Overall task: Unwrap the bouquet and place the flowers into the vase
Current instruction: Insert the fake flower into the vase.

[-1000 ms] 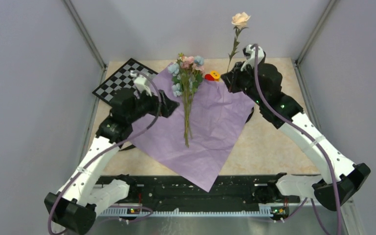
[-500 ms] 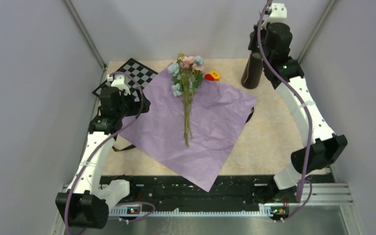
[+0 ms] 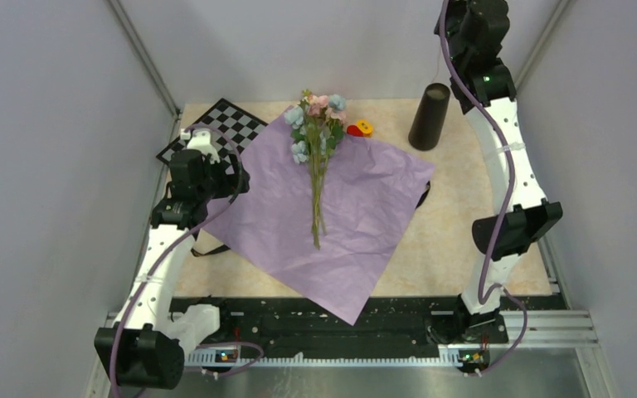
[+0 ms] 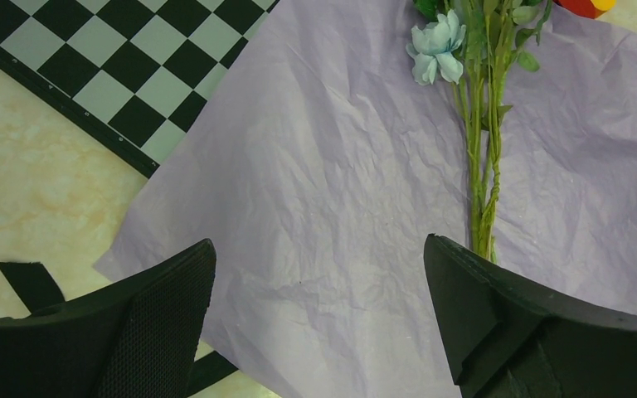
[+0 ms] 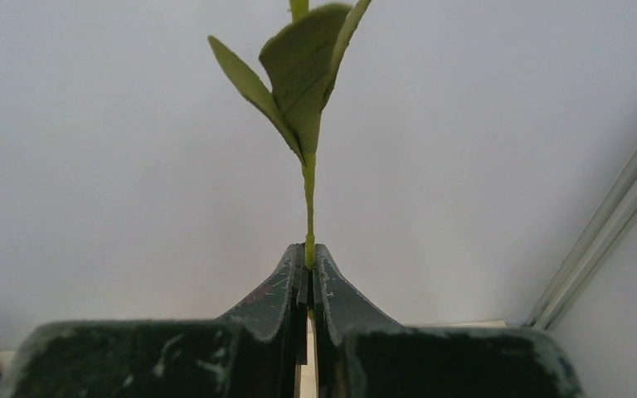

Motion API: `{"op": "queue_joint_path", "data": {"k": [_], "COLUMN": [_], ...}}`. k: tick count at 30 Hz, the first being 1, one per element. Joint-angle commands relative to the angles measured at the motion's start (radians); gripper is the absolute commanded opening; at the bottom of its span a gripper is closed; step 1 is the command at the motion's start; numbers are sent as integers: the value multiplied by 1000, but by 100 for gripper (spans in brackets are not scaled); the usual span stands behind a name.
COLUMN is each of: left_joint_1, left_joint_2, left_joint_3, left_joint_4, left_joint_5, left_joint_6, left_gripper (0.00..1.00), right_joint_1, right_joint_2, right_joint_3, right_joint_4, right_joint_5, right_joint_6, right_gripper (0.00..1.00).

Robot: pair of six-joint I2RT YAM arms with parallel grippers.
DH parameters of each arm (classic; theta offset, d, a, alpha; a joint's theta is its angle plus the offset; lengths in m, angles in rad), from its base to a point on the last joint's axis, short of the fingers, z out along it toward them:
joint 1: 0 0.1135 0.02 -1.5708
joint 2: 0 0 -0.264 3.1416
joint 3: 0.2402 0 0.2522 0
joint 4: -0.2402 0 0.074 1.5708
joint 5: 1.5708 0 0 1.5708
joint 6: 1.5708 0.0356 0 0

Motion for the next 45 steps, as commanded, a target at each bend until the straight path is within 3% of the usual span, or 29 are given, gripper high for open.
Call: {"op": "queue_joint_path", "data": {"k": [1,19,31,45], "left_joint_1": [8,16,29,39], "left_joint_2": [-7,31,43,62], "left_joint_3": [-2,-1,-3,-1], "left_joint_4": [16,11,11,2], "left_joint_5": [-15,0,13,18], "left_joint_6": [19,19,16,17], "left_gripper": [99,99,99,99], "right_joint_1": [-42,-117,-177,-206], "right_joint_2": [37,155,175,221], "right_joint_3": [64,59,-109,-184], "right_joint_4": [39,39,73,97], "right_joint_5": [9,-71,-126,-141], "right_joint_6": [-18,64,133,176], "right_gripper": [0,0,0,0]}}
